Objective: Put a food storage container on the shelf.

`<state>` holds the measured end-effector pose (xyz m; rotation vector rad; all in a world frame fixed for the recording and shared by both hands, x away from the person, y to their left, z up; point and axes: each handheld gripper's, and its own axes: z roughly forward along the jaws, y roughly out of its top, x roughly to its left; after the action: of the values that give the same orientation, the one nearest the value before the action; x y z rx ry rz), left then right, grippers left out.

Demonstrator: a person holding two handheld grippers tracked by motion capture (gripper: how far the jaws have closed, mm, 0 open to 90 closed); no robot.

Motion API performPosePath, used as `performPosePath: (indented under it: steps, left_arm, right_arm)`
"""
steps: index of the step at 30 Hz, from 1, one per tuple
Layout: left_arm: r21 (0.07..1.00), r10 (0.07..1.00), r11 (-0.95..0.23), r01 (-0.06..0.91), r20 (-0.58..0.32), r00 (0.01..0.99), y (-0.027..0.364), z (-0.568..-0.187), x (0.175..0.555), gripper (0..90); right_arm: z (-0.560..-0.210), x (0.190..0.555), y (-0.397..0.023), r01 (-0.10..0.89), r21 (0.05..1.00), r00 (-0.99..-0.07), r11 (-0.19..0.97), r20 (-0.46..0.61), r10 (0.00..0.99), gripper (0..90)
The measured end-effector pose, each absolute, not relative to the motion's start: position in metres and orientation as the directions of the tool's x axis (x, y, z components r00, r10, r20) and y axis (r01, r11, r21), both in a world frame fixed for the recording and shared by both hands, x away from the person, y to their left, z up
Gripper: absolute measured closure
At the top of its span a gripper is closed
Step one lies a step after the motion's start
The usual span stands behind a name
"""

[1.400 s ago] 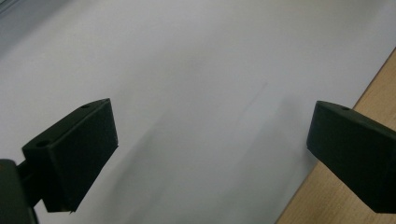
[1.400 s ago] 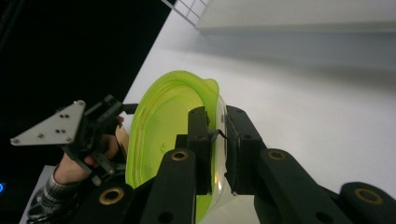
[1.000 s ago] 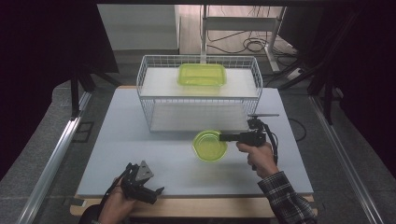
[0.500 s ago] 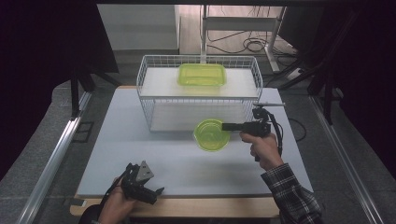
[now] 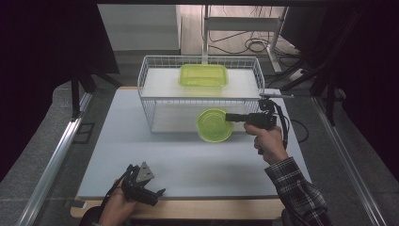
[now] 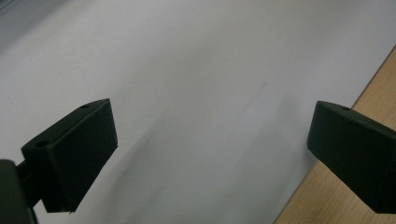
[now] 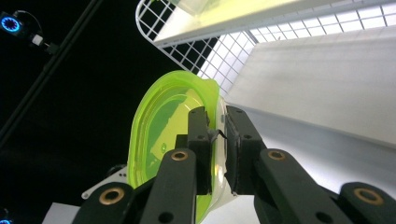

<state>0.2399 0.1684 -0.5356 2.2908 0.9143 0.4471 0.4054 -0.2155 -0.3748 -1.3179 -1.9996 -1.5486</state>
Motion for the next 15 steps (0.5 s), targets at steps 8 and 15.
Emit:
performPosePath:
  steps: [8, 15]
  left_arm:
    - [0.662, 0.713, -0.557, 0.501, 0.073, 0.697, 0.169, -0.535, 0.240, 1.3]
    - [0.663, 0.723, -0.543, 0.516, 0.056, 0.688, 0.170, -0.534, 0.241, 1.3]
  right_arm:
    - [-0.354, 0.411, -0.213, 0.780, 0.626, -0.549, -0.008, 0.691, 0.470, 81.1]
    - [-0.337, 0.416, -0.210, 0.773, 0.634, -0.555, -0.023, 0.692, 0.462, 81.1]
